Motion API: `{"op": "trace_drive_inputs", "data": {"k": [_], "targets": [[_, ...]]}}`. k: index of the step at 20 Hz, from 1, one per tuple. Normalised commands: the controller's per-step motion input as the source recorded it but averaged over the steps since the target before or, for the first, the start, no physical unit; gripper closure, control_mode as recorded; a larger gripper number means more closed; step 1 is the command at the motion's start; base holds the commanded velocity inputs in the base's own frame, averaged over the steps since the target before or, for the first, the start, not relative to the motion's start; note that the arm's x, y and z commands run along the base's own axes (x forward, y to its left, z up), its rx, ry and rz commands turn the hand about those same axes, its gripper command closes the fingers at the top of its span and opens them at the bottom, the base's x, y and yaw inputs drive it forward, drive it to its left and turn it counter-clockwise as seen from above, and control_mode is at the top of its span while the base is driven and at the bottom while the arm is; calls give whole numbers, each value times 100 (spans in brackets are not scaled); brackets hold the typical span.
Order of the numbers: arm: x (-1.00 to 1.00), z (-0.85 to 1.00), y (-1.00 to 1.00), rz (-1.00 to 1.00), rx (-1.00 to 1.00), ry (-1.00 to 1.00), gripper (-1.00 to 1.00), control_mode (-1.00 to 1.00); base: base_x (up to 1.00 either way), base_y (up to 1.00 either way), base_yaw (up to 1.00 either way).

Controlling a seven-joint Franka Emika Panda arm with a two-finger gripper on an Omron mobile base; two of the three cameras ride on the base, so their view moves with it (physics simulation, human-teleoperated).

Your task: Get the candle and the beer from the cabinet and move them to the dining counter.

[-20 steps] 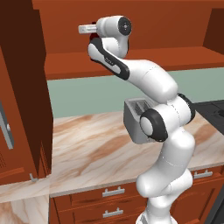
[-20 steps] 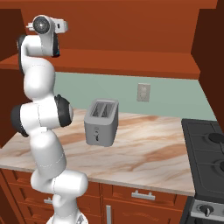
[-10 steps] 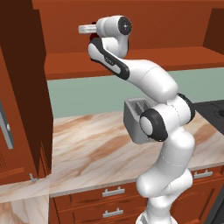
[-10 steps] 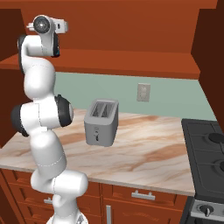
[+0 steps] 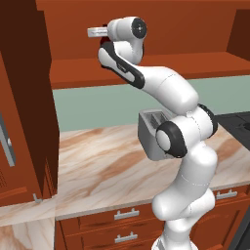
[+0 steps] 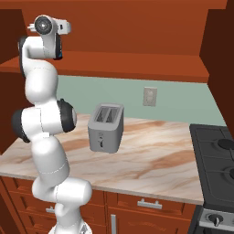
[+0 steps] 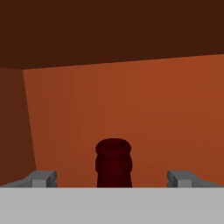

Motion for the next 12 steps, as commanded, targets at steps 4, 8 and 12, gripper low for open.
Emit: {"op": "trace_drive_inputs", "data": {"k": [4, 8, 12], "targets": [[0, 0, 0, 0, 0, 0, 100, -100, 0, 0, 0], [0, 0, 0, 0, 0, 0, 100, -100, 0, 0, 0], [0, 0, 0, 0, 0, 0, 100, -100, 0, 0, 0]]}}
